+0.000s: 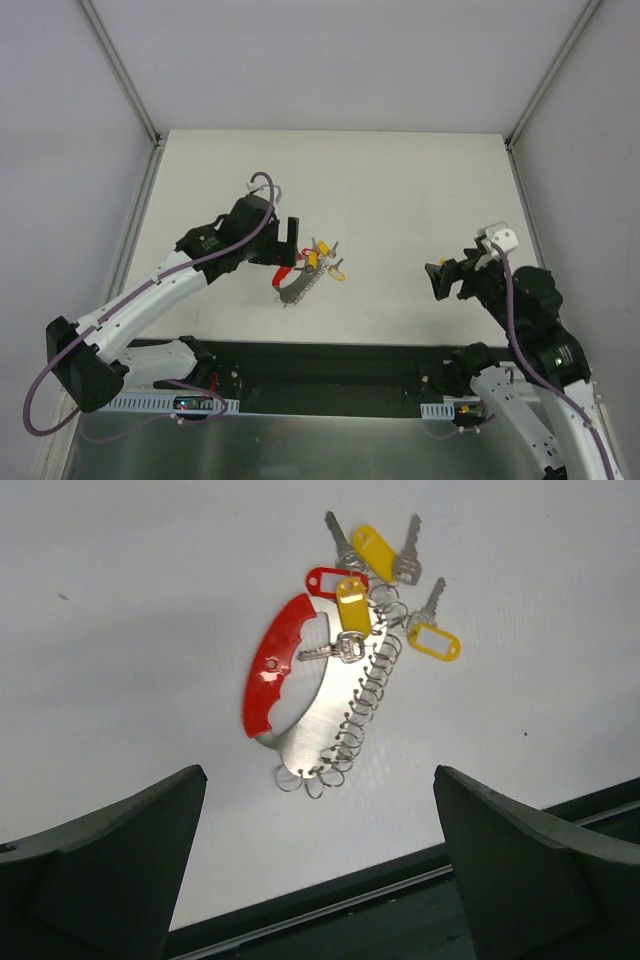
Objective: Put the keys on the keyring
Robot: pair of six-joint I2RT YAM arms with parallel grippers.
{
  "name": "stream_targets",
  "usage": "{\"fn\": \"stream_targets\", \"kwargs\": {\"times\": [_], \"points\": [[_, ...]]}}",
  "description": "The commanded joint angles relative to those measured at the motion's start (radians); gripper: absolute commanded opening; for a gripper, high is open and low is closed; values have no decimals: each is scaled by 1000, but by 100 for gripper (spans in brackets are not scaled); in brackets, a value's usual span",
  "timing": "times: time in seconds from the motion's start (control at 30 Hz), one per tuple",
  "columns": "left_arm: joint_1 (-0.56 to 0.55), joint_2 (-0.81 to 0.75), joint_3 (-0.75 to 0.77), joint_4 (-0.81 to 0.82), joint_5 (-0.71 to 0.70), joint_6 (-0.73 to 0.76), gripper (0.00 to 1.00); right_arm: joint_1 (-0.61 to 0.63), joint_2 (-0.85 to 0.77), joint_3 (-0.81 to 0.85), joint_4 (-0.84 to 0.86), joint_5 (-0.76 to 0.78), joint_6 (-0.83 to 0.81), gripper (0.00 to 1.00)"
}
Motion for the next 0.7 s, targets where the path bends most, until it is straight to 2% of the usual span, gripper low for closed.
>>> {"fn": "stream_targets", "kwargs": {"times": [0.0,0.07,0.17,0.3,0.33,0.37,0.43,0.53,0.63,0.67], "points": [[117,-42,71,-140,96,95,98,9,241,65,8,-213,40,96],[141,-56,82,-151,85,136,98,21,349,49,53,-253,35,96],[175,-59,85,-151,47,173,99,88,485,22,137,-235,26,96],[192,-47,60,-134,-14,228,99,290,678,18,273,-117,-28,99],[194,-44,54,-131,-28,243,99,317,721,31,292,-109,-46,97],[195,-47,46,-121,-66,250,99,335,821,44,307,-133,-89,90],[204,-54,14,-111,-100,257,99,394,909,64,370,-150,-143,87],[227,-83,-27,-108,-139,254,99,492,1065,116,438,-97,-244,84],[249,-129,-53,-102,-188,245,99,555,1208,199,453,-68,-311,75],[272,-148,-56,-102,-197,245,99,566,1243,217,453,-65,-322,70]]}}
